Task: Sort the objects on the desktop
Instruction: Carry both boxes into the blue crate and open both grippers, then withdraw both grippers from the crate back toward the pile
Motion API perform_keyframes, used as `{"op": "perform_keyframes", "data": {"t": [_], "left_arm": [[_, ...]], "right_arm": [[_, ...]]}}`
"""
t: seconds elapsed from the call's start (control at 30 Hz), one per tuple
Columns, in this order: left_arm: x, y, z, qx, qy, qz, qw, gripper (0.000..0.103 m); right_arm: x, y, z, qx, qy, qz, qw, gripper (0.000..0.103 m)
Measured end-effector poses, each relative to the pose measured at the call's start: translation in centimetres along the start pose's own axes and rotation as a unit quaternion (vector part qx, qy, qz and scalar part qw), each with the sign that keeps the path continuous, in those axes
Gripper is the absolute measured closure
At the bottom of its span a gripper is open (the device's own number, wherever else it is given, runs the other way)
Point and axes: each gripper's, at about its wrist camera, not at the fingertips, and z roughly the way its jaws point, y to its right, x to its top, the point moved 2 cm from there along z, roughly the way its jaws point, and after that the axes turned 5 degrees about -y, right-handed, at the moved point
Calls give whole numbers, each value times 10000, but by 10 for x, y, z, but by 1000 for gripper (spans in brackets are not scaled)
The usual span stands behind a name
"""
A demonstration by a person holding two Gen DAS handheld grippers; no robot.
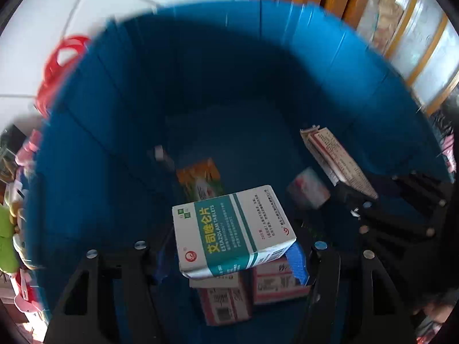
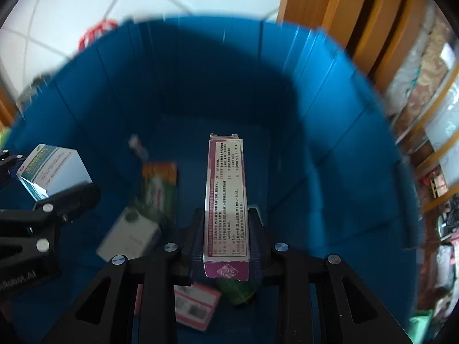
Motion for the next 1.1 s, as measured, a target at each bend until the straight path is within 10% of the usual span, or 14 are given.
{"op": "perform_keyframes", "data": {"t": [0.23, 0.6, 0.83, 1.1], "left_arm": [[-11, 5, 44, 191, -611, 200, 9977, 39], [-10, 3, 47, 182, -541, 174, 9982, 38], [-9, -1, 47, 202, -488, 170, 9985, 27], [-6, -4, 32, 333, -72, 204, 9992, 24]], "right_arm": [[-18, -1, 54, -212, -855, -342, 9955, 75], [-11, -8, 49, -359, -750, -605, 9947, 74], [-7, -9, 47, -336, -739, -634, 9947, 50], [-1, -9, 31, -277, -472, -593, 9967, 47]]}}
